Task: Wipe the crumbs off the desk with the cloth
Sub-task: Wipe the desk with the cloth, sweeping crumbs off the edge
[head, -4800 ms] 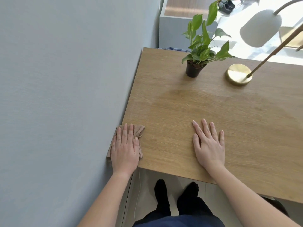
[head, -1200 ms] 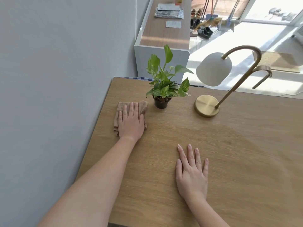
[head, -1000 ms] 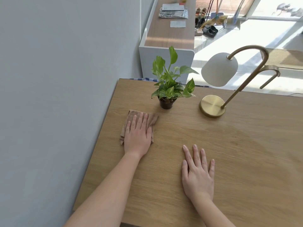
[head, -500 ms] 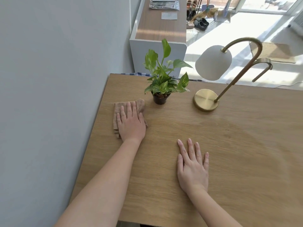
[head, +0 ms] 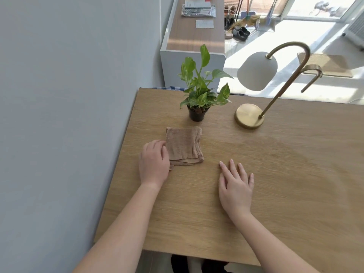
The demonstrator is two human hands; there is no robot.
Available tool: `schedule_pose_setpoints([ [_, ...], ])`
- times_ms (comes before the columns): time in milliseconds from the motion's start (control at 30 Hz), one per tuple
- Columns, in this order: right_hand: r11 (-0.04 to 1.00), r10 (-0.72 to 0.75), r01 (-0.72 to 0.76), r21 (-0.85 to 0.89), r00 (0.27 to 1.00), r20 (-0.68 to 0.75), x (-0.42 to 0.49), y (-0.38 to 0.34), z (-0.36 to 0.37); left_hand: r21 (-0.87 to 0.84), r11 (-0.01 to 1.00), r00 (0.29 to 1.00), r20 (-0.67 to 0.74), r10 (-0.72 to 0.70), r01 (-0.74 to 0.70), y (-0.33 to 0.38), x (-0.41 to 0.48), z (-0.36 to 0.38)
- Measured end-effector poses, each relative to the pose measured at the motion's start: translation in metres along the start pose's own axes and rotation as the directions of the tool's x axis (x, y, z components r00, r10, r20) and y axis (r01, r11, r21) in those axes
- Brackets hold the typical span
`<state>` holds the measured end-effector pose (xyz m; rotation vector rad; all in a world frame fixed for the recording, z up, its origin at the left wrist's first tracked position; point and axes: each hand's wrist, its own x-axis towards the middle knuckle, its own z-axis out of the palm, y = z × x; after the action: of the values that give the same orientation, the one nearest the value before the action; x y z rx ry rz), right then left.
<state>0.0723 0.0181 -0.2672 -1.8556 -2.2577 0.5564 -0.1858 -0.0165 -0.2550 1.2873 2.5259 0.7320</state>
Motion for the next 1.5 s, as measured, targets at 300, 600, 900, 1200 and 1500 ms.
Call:
schedule_pose_setpoints([
  [300, 0.958, -0.268, 0.25, 0.143, 0.956, 0.123, 0.082, -0.14, 0.034, 0.277, 0.946, 0.985, -0.009, -0.171, 0.166, -0.036, -0.043, 0.021],
  [600, 0.93, -0.345, 0.362, -0.062, 0.919, 0.192, 0.096, -0.111, 0.049, 0.359, 0.921, 0.988, -0.047, -0.147, 0.154, -0.04, -0.041, 0.024],
  [900, 0.941, -0.288, 0.314, -0.128, 0.939, 0.189, 0.114, -0.041, 0.014, 0.296, 0.944, 0.989, -0.028, -0.146, 0.147, -0.015, -0.055, 0.033],
  [1200, 0.957, -0.226, 0.253, -0.142, 0.957, 0.183, 0.109, 0.025, -0.016, 0.265, 0.964, 0.998, 0.064, -0.009, -0.008, 0.065, -0.084, 0.073],
  [1500, 0.975, -0.135, 0.159, -0.157, 0.979, 0.149, 0.095, 0.126, -0.058, 0.213, 0.969, 0.986, 0.133, 0.101, -0.128, 0.147, -0.112, 0.117],
])
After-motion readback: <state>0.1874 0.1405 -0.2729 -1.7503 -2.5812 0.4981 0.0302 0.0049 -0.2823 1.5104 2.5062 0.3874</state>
